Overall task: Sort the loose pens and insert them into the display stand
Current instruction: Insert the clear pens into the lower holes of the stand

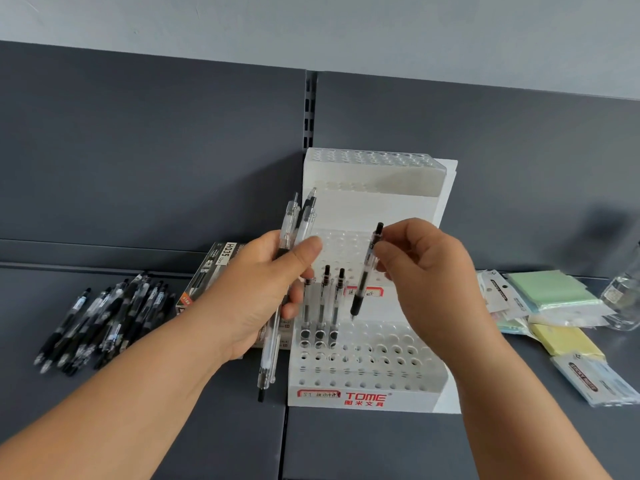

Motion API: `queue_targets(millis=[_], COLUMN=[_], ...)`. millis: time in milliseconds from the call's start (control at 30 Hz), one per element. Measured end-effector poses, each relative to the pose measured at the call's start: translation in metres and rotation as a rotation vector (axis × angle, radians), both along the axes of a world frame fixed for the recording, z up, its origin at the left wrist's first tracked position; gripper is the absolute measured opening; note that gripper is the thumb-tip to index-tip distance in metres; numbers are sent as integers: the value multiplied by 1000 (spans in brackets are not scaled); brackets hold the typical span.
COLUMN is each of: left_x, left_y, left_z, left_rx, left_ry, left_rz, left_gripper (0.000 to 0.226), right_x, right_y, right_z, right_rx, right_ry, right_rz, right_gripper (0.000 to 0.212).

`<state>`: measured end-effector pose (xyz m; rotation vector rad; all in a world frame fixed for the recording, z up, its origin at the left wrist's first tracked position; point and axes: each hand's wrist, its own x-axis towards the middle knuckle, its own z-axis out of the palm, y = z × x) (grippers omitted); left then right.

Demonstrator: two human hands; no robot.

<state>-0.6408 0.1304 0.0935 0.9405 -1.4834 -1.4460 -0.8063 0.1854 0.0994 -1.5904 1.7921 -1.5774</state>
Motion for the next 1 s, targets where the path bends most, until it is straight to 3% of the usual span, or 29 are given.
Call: queue_targets(millis=[333, 467, 567, 667, 800, 1000], left_x=[0, 1, -1, -5, -9, -8], left_y=[-3, -3, -3, -5, -11, -14], left_z=[-4, -6, -5, 0, 5, 9], left_rx=[15, 28, 61, 93, 112, 115], left_ry=[60, 68, 107, 184, 284, 365], left_rz=[7, 24, 62, 166, 338, 434], left_gripper=[19, 24, 32, 34, 31, 19], right_x=[5, 2, 8, 26, 45, 48], right_y=[-11, -9, -2, 9, 17, 13], right_z=[-47, -52, -42, -28, -27, -35], right_rx=[148, 183, 73, 23, 213, 232], right_ry=[185, 179, 271, 167, 12, -95], right_rz=[-85, -140, -199, -3, 347, 306], right_gripper=[8, 16, 17, 22, 26, 16])
